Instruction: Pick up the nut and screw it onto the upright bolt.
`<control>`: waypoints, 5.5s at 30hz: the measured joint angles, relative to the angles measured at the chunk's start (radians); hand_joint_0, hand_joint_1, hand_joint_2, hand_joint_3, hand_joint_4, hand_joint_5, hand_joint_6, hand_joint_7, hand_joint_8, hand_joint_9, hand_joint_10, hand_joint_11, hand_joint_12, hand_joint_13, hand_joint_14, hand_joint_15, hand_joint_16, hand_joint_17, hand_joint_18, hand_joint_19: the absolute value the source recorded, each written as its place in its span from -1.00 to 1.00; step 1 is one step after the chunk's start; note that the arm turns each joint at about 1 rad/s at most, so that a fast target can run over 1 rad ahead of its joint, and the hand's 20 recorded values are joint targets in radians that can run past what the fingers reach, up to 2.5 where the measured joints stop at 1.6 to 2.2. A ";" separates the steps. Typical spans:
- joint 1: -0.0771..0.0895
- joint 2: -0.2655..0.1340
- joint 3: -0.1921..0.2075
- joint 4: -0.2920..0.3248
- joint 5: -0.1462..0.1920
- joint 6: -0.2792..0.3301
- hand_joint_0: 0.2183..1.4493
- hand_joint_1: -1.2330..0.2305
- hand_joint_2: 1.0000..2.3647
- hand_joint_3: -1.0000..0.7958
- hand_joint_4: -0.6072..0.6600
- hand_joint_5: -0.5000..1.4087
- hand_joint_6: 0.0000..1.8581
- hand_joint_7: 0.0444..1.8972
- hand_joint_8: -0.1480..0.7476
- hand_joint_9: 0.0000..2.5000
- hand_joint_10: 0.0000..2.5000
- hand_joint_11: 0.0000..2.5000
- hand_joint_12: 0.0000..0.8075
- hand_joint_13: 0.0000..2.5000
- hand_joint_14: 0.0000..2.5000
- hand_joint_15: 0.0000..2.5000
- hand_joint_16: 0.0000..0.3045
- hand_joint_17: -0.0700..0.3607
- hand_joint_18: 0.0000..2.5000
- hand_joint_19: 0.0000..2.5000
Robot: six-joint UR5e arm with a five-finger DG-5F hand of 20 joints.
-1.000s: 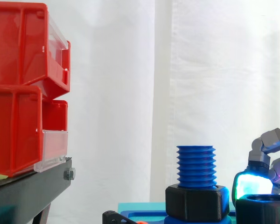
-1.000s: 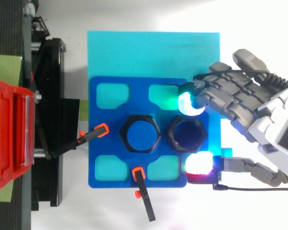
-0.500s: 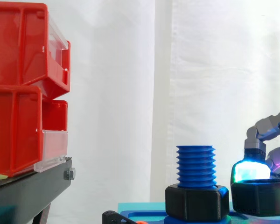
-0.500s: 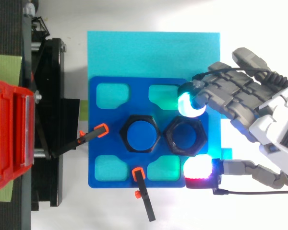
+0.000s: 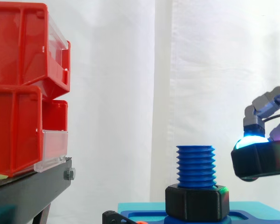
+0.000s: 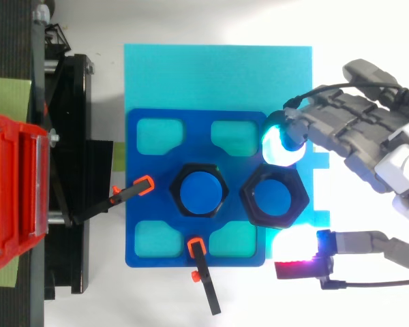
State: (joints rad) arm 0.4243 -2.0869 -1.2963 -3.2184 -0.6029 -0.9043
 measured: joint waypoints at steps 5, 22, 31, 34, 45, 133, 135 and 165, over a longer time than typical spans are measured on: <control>-0.012 0.005 0.048 -0.081 -0.020 0.037 -0.43 -0.18 -1.00 -0.44 0.34 -0.62 -0.45 0.32 0.01 -0.47 -0.99 -0.64 -0.22 -0.62 -1.00 -0.99 -0.77 -0.31 -0.82 -1.00; -0.090 0.025 0.138 -0.189 -0.165 0.130 -0.43 -0.18 -1.00 -0.44 0.34 -0.62 -0.45 0.31 0.02 -0.47 -0.99 -0.64 -0.22 -0.62 -1.00 -0.99 -0.77 -0.31 -0.82 -1.00; -0.126 0.026 0.141 -0.056 -0.280 0.110 -0.43 -0.18 -1.00 -0.44 0.34 -0.62 -0.45 0.32 0.01 -0.47 -0.99 -0.63 -0.22 -0.62 -1.00 -0.98 -0.77 -0.31 -0.82 -1.00; -0.131 0.025 0.141 0.008 -0.313 0.089 -0.43 -0.18 -1.00 -0.44 0.34 -0.62 -0.46 0.32 0.01 -0.47 -0.99 -0.64 -0.22 -0.62 -1.00 -0.99 -0.77 -0.31 -0.82 -1.00; -0.137 0.007 0.140 0.088 -0.400 0.057 -0.43 -0.18 -1.00 -0.44 0.34 -0.62 -0.46 0.33 0.01 -0.46 -0.99 -0.64 -0.22 -0.62 -1.00 -0.99 -0.77 -0.31 -0.82 -1.00; -0.237 -0.022 -0.043 0.381 -0.601 -0.105 -0.43 -0.18 -1.00 -0.44 0.33 -0.61 -0.46 0.31 0.02 -0.43 -0.99 -0.63 -0.21 -0.61 -1.00 -0.98 -0.77 -0.31 -0.82 -0.99; -0.237 -0.023 -0.044 0.383 -0.601 -0.105 -0.43 -0.18 -1.00 -0.44 0.33 -0.61 -0.46 0.31 0.02 -0.44 -0.99 -0.63 -0.21 -0.61 -1.00 -0.98 -0.77 -0.31 -0.82 -1.00; -0.242 -0.028 -0.048 0.379 -0.603 -0.105 -0.43 -0.18 -1.00 -0.44 0.32 -0.61 -0.46 0.31 0.02 -0.43 -0.99 -0.63 -0.21 -0.61 -1.00 -0.98 -0.77 -0.31 -0.82 -0.99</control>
State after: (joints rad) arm 0.1822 -2.1151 -1.3442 -2.8393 -1.2060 -1.0094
